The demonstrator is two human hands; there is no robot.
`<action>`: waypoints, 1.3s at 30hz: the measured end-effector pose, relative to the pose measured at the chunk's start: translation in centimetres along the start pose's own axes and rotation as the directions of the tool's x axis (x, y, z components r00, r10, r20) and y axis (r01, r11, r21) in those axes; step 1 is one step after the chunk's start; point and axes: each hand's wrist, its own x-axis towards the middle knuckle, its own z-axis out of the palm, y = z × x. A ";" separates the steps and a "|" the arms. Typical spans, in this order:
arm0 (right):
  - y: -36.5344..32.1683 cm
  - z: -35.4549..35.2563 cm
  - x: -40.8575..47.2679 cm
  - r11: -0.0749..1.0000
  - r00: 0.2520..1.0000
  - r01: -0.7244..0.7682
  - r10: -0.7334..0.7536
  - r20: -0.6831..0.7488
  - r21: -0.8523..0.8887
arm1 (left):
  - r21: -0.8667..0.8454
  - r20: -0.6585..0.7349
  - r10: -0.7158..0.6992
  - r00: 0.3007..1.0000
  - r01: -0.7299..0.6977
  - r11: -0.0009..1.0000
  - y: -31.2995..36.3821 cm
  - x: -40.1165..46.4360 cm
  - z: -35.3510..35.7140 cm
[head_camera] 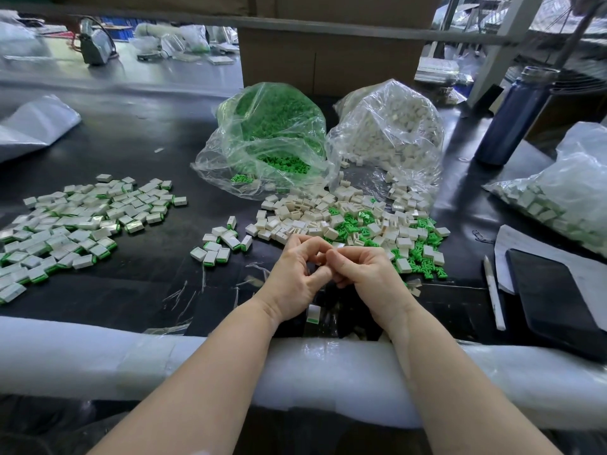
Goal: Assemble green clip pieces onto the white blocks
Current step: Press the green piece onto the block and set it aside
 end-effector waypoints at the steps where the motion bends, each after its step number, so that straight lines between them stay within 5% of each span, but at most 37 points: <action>1: 0.0 0.0 0.0 1.000 1.000 -0.003 0.003 -0.001 0.011 | 0.012 0.006 0.008 1.000 -0.008 1.000 0.0 0.0 0.0; 25: 0.1 -0.1 -0.2 0.991 0.997 -0.048 0.055 -0.050 0.121 | 0.114 0.043 0.048 0.998 -0.053 0.992 -0.5 0.0 0.2; 33: 0.2 0.2 0.1 0.995 0.994 0.040 -0.030 -0.104 0.090 | 0.026 -0.069 0.030 0.997 -0.029 0.999 -0.5 0.1 -0.1; 39: 0.3 0.0 0.1 0.959 0.953 0.167 -0.216 -0.211 -0.227 | 0.091 -0.096 0.020 0.995 -0.012 0.996 -0.7 0.3 0.0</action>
